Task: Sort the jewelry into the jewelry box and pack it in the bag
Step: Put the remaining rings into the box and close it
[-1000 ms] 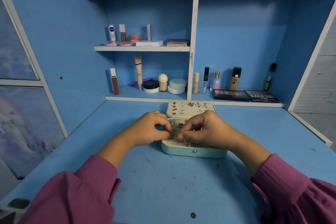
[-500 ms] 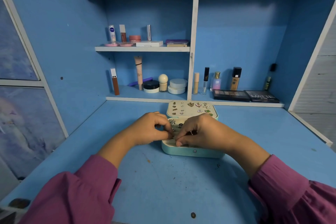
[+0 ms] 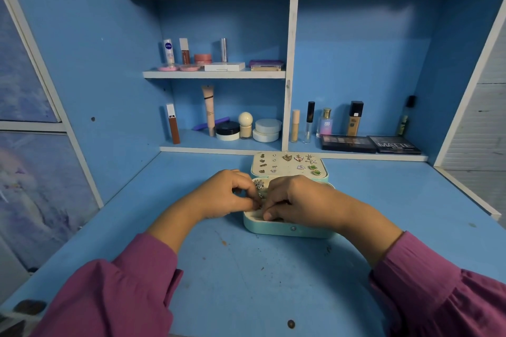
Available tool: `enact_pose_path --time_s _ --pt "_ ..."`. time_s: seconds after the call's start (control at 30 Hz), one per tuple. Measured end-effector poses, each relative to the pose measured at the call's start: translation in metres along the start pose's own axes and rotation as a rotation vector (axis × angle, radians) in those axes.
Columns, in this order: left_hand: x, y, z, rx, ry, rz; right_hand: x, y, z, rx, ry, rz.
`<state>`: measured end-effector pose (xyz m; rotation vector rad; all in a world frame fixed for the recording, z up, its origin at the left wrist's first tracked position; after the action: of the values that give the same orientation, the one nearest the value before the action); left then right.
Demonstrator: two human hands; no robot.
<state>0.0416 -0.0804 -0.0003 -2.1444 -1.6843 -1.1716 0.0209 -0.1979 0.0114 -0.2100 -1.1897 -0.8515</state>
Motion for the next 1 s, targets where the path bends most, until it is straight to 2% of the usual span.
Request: enact_pose_path --time_s 0.13,0.27,0.47,0.57,0.63,0.73,0.83,0.9,1.0 --pt "0.002 0.000 0.002 0.005 0.003 0.003 0.003 -0.004 -0.008 -0.014 0.059 0.013" --pt "0.003 -0.001 0.002 0.034 0.006 0.005 0.010 -0.007 -0.016 -0.053 0.133 -0.051" --pt "0.000 0.002 0.005 0.027 0.027 0.021 0.008 -0.004 -0.016 -0.042 0.115 -0.030" --pt "-0.001 0.001 0.005 0.038 -0.024 0.040 0.011 -0.005 -0.021 -0.104 0.204 -0.045" --pt "0.003 0.001 0.006 0.069 -0.148 -0.006 0.025 -0.007 -0.035 -0.221 0.312 -0.175" --pt "0.016 0.006 0.013 0.143 -0.256 -0.222 0.051 -0.017 -0.075 -0.459 0.548 -0.503" --pt "0.021 0.015 0.030 0.236 -0.269 -0.429 0.056 -0.033 -0.127 -0.680 0.530 -0.754" --pt "0.019 0.022 0.043 0.301 -0.240 -0.492 0.048 -0.040 -0.157 -0.824 0.442 -0.781" --pt "0.012 0.037 0.058 0.353 -0.157 -0.485 0.039 -0.034 -0.173 -0.871 0.372 -0.735"
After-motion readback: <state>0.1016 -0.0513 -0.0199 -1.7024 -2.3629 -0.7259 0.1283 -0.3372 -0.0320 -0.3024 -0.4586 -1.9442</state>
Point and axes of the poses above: each hand's wrist, its own y-axis towards the middle knuckle, its own x-axis out of the back of the hand, z = x × y, the point moved 7 cm from there along y, towards the middle knuckle, and after that the axes turned 7 degrees about -z, right-handed, at the moved point
